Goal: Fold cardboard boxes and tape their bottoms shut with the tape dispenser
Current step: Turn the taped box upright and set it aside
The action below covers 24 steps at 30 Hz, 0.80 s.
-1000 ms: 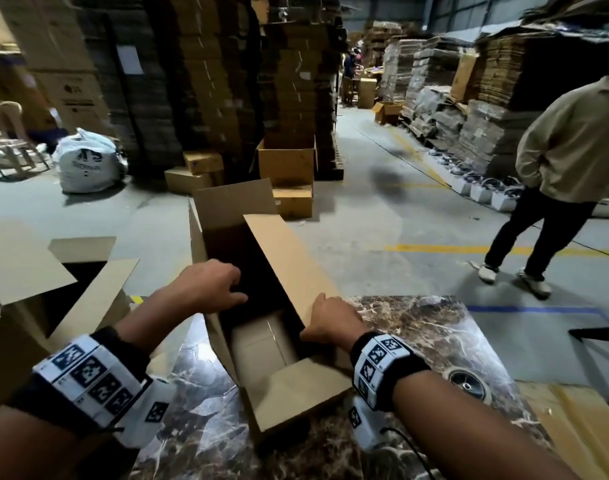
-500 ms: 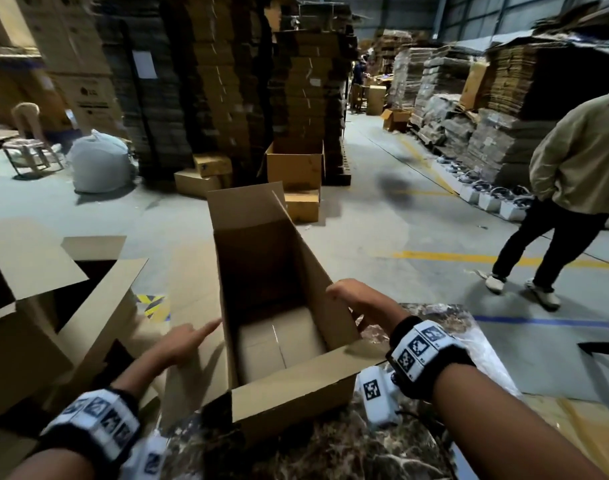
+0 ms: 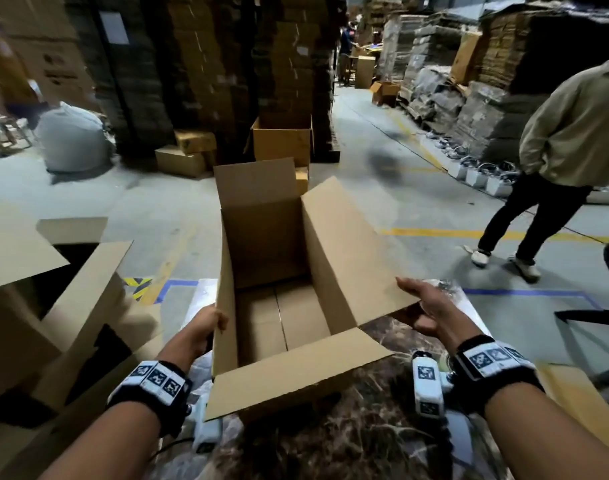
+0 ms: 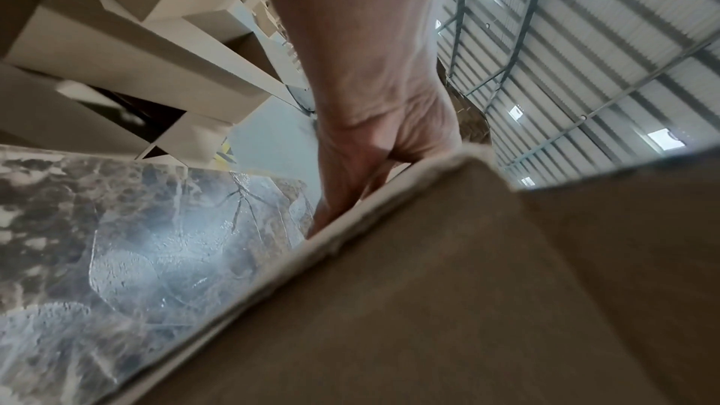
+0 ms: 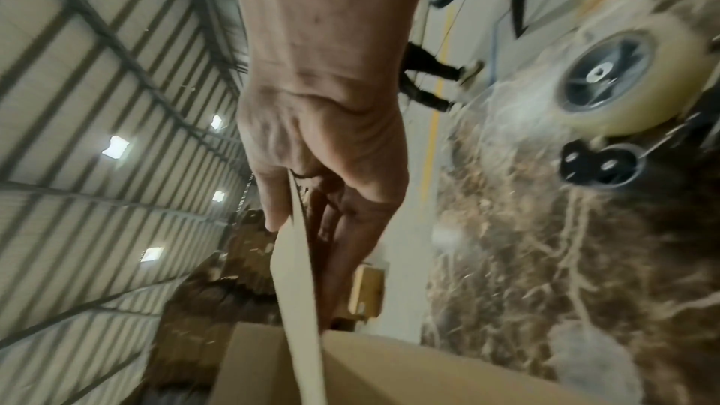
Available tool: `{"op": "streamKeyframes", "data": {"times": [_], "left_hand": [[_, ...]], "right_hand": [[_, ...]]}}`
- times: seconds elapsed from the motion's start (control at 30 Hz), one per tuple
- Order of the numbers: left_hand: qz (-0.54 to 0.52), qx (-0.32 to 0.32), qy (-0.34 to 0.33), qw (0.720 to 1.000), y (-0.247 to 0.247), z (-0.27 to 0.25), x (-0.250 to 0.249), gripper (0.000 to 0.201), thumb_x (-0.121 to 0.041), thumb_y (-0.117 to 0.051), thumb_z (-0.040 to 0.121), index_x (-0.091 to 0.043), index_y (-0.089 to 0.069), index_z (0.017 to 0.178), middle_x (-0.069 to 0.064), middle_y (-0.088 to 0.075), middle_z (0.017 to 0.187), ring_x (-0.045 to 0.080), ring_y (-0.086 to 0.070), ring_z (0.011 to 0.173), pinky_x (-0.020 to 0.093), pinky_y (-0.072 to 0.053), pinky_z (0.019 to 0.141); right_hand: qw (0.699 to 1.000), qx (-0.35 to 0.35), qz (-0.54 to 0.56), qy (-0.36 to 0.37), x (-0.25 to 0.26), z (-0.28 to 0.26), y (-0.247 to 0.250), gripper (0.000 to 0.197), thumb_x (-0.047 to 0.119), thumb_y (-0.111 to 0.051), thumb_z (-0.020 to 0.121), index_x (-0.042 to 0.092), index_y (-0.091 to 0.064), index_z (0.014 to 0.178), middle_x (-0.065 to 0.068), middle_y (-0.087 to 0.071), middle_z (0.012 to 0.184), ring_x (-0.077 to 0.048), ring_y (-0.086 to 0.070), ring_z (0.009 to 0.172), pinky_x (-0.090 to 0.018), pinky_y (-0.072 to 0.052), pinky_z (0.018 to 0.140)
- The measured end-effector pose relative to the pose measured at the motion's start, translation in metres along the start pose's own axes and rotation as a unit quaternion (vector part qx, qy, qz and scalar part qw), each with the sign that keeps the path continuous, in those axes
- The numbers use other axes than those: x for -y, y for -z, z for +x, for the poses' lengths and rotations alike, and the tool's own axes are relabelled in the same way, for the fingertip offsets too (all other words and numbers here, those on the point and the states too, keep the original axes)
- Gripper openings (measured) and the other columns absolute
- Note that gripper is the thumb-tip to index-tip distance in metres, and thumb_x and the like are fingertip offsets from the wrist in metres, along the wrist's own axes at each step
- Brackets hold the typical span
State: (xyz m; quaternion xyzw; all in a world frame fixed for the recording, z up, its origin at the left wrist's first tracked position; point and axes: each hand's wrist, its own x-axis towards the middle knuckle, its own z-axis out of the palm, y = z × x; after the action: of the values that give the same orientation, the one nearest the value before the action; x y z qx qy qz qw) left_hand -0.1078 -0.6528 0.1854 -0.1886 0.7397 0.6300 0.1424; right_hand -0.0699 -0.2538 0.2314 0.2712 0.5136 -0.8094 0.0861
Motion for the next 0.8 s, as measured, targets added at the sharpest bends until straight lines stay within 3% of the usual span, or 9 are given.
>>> {"op": "streamKeyframes", "data": {"times": [0.07, 0.17, 0.3, 0.37, 0.43, 0.53, 0.63, 0.73, 0.8], "left_hand": [[0.011, 0.009, -0.010, 1.000, -0.001, 0.005, 0.002, 0.034, 0.025, -0.028, 0.074, -0.007, -0.041, 0.071, 0.005, -0.031, 0.062, 0.016, -0.032, 0.048, 0.015, -0.026, 0.035], [0.028, 0.027, -0.023, 0.999, -0.009, 0.009, 0.001, 0.033, 0.024, -0.031, 0.076, -0.007, -0.041, 0.071, 0.005, -0.032, 0.060, 0.016, -0.031, 0.049, 0.016, -0.025, 0.035], [0.056, 0.030, -0.022, 0.998, -0.013, 0.015, 0.000, 0.029, 0.021, -0.035, 0.077, -0.007, -0.040, 0.072, 0.006, -0.034, 0.060, 0.015, -0.032, 0.049, 0.020, -0.026, 0.040], [0.085, 0.017, -0.019, 0.996, -0.012, 0.016, -0.001, 0.027, 0.019, -0.038, 0.075, -0.008, -0.041, 0.071, 0.007, -0.036, 0.061, 0.017, -0.034, 0.052, 0.022, -0.025, 0.047], [0.113, -0.023, -0.031, 0.993, -0.013, 0.013, -0.001, 0.023, 0.015, -0.043, 0.075, -0.007, -0.043, 0.068, 0.008, -0.039, 0.061, 0.021, -0.036, 0.055, 0.022, -0.024, 0.049], [0.111, -0.058, -0.058, 0.990, -0.013, 0.015, 0.006, 0.021, 0.012, -0.047, 0.074, -0.006, -0.048, 0.063, 0.010, -0.044, 0.059, 0.023, -0.041, 0.060, 0.023, -0.026, 0.050], [0.092, -0.035, -0.062, 0.993, -0.010, 0.021, 0.012, 0.016, 0.012, -0.048, 0.071, -0.003, -0.054, 0.067, 0.011, -0.046, 0.062, 0.022, -0.042, 0.062, 0.025, -0.027, 0.053], [0.095, -0.007, -0.061, 0.994, -0.011, 0.019, 0.005, 0.015, 0.009, -0.050, 0.068, -0.006, -0.053, 0.064, 0.009, -0.046, 0.059, 0.021, -0.040, 0.055, 0.022, -0.026, 0.049], [0.114, -0.001, -0.073, 0.991, -0.013, 0.013, -0.001, 0.009, -0.004, -0.053, 0.057, -0.009, -0.054, 0.065, 0.008, -0.050, 0.060, 0.022, -0.045, 0.057, 0.023, -0.030, 0.050]], "right_hand": [[0.992, -0.086, -0.088, 0.008, -0.020, 0.010, 0.017, 0.033, 0.017, -0.068, 0.089, -0.007, -0.061, 0.110, -0.016, -0.070, 0.074, -0.025, -0.070, 0.060, -0.030, -0.056, 0.049], [0.952, -0.180, -0.239, 0.069, -0.046, 0.023, 0.028, 0.040, 0.016, -0.076, 0.083, -0.002, -0.066, 0.117, -0.018, -0.071, 0.098, -0.027, -0.066, 0.076, -0.027, -0.052, 0.059], [0.743, -0.205, -0.593, 0.233, -0.050, 0.017, -0.005, 0.032, 0.019, -0.055, 0.096, 0.025, -0.064, 0.126, -0.001, -0.065, 0.123, -0.020, -0.060, 0.096, -0.023, -0.046, 0.071], [0.702, -0.138, -0.648, 0.260, -0.046, 0.009, -0.035, 0.031, 0.023, -0.046, 0.098, 0.026, -0.068, 0.119, -0.003, -0.067, 0.119, -0.025, -0.061, 0.102, -0.029, -0.049, 0.080], [0.724, -0.087, -0.644, 0.231, -0.041, 0.002, -0.062, 0.038, 0.037, -0.040, 0.097, 0.018, -0.065, 0.118, -0.013, -0.066, 0.120, -0.033, -0.060, 0.110, -0.035, -0.047, 0.088], [0.723, -0.059, -0.668, 0.168, -0.042, -0.001, -0.077, 0.066, 0.053, -0.046, 0.097, 0.012, -0.034, 0.148, -0.017, -0.051, 0.144, -0.036, -0.053, 0.125, -0.040, -0.044, 0.098], [0.718, -0.043, -0.678, 0.156, -0.059, 0.008, -0.069, 0.064, 0.021, -0.059, 0.090, 0.015, -0.033, 0.148, -0.014, -0.057, 0.137, -0.029, -0.062, 0.109, -0.036, -0.054, 0.086], [0.791, -0.012, -0.594, 0.145, -0.076, 0.015, -0.061, 0.072, -0.003, -0.049, 0.086, 0.022, -0.033, 0.152, -0.011, -0.061, 0.128, -0.023, -0.067, 0.092, -0.037, -0.058, 0.075], [0.806, 0.001, -0.574, 0.145, -0.078, 0.016, -0.059, 0.073, -0.006, -0.047, 0.088, 0.023, -0.031, 0.154, -0.011, -0.060, 0.131, -0.025, -0.066, 0.096, -0.034, -0.056, 0.074]]}}
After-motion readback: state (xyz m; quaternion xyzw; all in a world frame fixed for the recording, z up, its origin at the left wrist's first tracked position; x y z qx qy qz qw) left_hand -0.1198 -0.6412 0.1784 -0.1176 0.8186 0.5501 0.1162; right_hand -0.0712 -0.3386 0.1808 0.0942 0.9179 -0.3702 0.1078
